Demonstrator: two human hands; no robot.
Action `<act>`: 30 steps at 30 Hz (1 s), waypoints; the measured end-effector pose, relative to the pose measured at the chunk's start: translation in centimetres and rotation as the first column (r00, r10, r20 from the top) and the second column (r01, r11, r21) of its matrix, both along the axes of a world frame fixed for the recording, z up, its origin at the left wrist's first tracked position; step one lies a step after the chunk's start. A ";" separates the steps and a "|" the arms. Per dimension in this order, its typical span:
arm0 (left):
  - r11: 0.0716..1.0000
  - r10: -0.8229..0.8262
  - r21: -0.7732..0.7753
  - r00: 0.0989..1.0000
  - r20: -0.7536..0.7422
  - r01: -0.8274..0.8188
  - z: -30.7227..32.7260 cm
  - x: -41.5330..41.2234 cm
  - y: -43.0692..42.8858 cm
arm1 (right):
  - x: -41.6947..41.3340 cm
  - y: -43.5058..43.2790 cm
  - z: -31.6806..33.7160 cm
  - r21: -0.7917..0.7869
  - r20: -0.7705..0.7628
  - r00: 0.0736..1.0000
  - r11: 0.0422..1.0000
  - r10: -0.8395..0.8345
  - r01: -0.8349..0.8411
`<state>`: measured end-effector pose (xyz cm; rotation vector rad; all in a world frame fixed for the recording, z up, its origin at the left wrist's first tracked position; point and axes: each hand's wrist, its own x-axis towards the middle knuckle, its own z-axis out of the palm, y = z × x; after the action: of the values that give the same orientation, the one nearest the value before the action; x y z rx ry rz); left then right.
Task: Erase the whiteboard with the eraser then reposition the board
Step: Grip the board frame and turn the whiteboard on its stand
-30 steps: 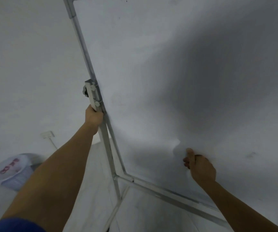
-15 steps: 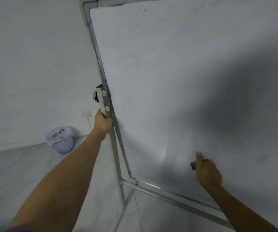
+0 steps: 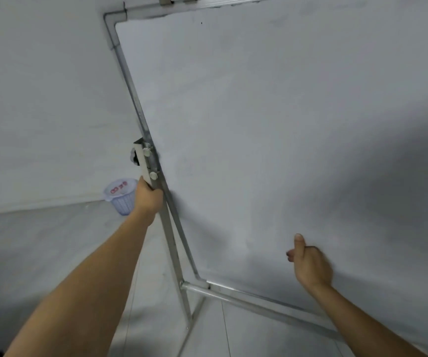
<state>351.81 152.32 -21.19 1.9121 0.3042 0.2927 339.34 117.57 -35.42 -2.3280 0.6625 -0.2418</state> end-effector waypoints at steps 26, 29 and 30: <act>0.569 -0.548 0.548 0.779 -0.303 0.613 -1.4 -29.1 -9.6 | -22.6 -1.4 4.1 0.210 -0.037 0.972 0.949 -0.232 0.235; 0.473 -0.694 0.580 0.686 -0.218 0.663 0.3 -30.9 -17.6 | -26.0 -7.4 4.2 0.211 -0.043 0.945 0.922 -0.324 0.326; 0.444 -0.733 0.588 0.652 -0.195 0.676 0.5 -31.6 -20.2 | -27.1 -9.5 4.1 0.210 -0.037 0.934 0.911 -0.355 0.354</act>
<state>320.23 132.15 -20.69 2.4756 -0.7871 -0.1315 312.20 108.09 -31.30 -1.9903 1.0581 -0.3198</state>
